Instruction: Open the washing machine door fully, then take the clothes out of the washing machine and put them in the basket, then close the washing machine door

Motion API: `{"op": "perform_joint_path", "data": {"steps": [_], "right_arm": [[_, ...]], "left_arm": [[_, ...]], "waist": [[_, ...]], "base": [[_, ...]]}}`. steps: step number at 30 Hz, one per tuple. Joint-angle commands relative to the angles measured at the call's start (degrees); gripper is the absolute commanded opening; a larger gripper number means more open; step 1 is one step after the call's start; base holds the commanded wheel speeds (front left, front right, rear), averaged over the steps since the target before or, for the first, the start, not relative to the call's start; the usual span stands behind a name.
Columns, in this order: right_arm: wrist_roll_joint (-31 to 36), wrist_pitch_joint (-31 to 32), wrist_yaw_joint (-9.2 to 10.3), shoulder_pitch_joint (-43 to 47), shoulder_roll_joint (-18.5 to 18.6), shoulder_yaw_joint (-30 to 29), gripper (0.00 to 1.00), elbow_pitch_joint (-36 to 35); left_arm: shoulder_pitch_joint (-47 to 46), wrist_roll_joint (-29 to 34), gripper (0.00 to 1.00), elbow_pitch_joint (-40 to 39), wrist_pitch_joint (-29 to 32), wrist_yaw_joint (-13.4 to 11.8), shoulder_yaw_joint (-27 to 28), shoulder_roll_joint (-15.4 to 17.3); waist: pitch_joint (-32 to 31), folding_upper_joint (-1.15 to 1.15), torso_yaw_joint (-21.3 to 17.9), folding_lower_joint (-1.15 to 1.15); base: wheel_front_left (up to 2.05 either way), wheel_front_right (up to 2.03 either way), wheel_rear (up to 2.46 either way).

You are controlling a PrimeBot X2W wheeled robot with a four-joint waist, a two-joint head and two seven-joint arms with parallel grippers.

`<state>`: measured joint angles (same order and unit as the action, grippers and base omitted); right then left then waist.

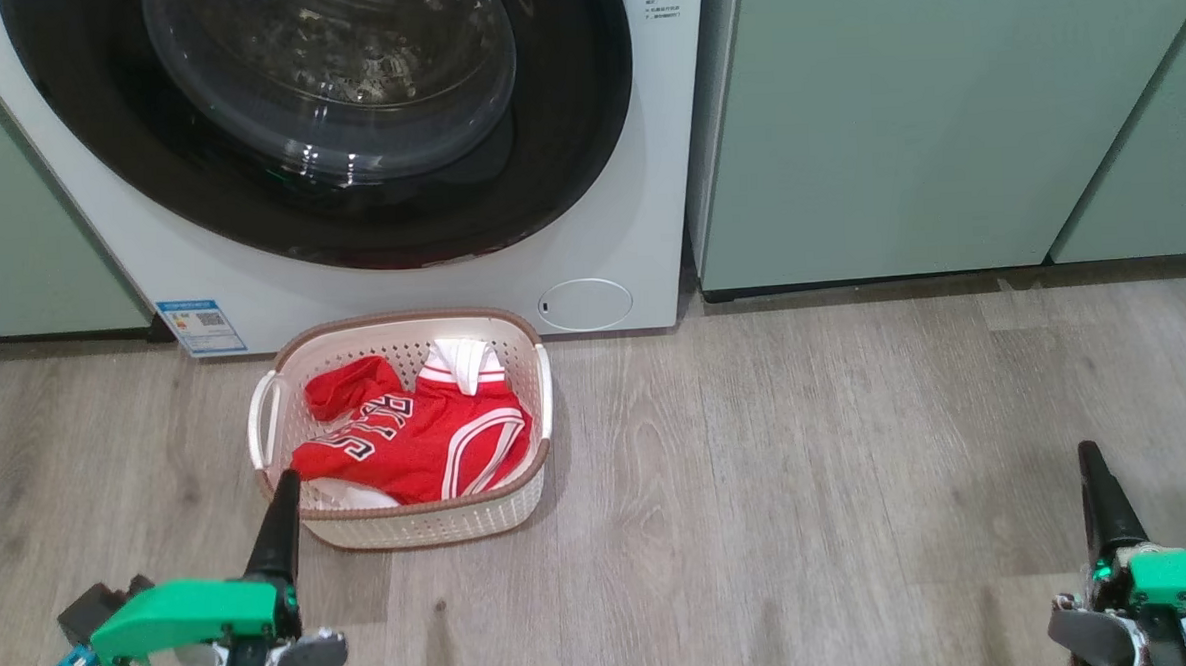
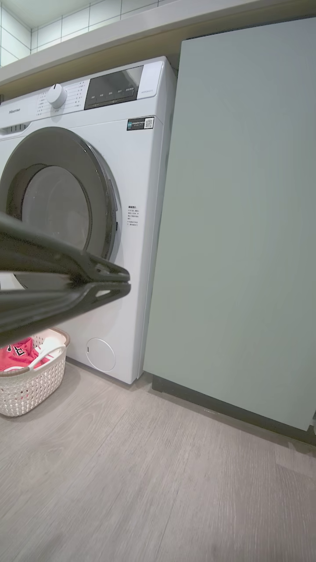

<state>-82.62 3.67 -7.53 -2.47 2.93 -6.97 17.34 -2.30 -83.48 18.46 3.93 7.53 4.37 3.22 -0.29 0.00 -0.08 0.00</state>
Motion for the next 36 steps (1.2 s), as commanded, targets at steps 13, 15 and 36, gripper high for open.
{"op": "perform_joint_path", "data": {"steps": [13,15,36], "right_arm": [[-9.53,2.83,0.04,-3.72,-0.05,0.43,0.00,-3.32],[-9.53,2.83,0.04,-3.72,-0.05,0.43,0.00,-3.32],[-9.54,2.82,0.04,-3.72,-0.05,0.44,0.00,-3.32]], "left_arm": [[-3.89,-8.67,0.00,-4.42,2.57,-0.04,2.17,-0.35],[-3.89,-8.67,0.00,-4.42,2.57,-0.04,2.17,-0.35],[-3.89,-8.68,0.00,-4.42,2.57,-0.04,2.16,-0.35]], "waist": [[0.47,0.00,0.08,0.00],[0.47,0.00,0.08,0.00],[0.47,0.00,0.08,0.00]], "base": [[0.00,0.00,0.00],[0.00,0.00,0.00],[0.00,0.00,0.00]]}}
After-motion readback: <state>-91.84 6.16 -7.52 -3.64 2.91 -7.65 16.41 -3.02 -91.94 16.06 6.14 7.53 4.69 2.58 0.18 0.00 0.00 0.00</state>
